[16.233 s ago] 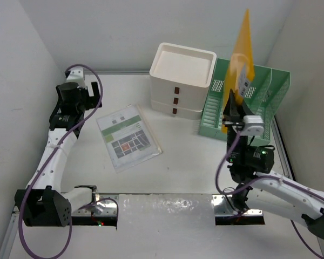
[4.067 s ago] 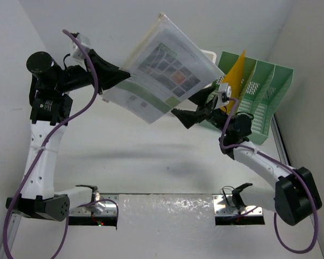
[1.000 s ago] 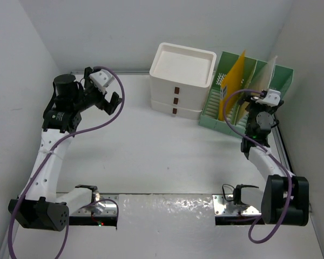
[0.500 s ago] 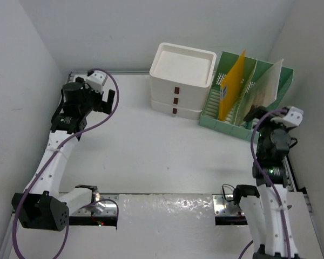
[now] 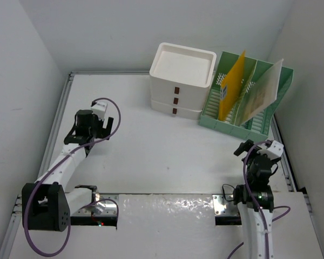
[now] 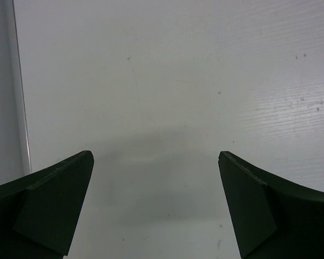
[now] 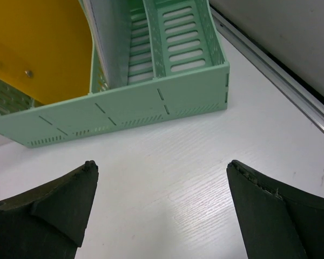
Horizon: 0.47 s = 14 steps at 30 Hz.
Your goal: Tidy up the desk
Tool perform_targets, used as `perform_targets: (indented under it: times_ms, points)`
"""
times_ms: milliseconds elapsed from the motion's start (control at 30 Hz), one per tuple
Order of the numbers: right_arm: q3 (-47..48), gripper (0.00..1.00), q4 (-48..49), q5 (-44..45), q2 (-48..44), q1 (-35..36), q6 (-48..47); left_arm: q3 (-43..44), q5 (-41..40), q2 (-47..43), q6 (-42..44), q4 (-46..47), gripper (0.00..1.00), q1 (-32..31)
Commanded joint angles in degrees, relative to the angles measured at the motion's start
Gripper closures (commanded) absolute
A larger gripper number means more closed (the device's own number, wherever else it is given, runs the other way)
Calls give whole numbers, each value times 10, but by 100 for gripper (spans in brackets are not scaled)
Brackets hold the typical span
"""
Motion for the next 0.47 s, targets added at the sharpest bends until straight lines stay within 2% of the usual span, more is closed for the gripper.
perform_targets:
  times_ms: [0,267,433]
  points:
    - [-29,1,14,3,-51,-2,14,-17,7,-20,-14,69,0,10]
    - [-43,1,22,9,-24,-2,6,-36,4,-9,-9,77,0,12]
    - [-48,1,22,16,-43,-2,7,-39,18,-4,-5,78,0,14]
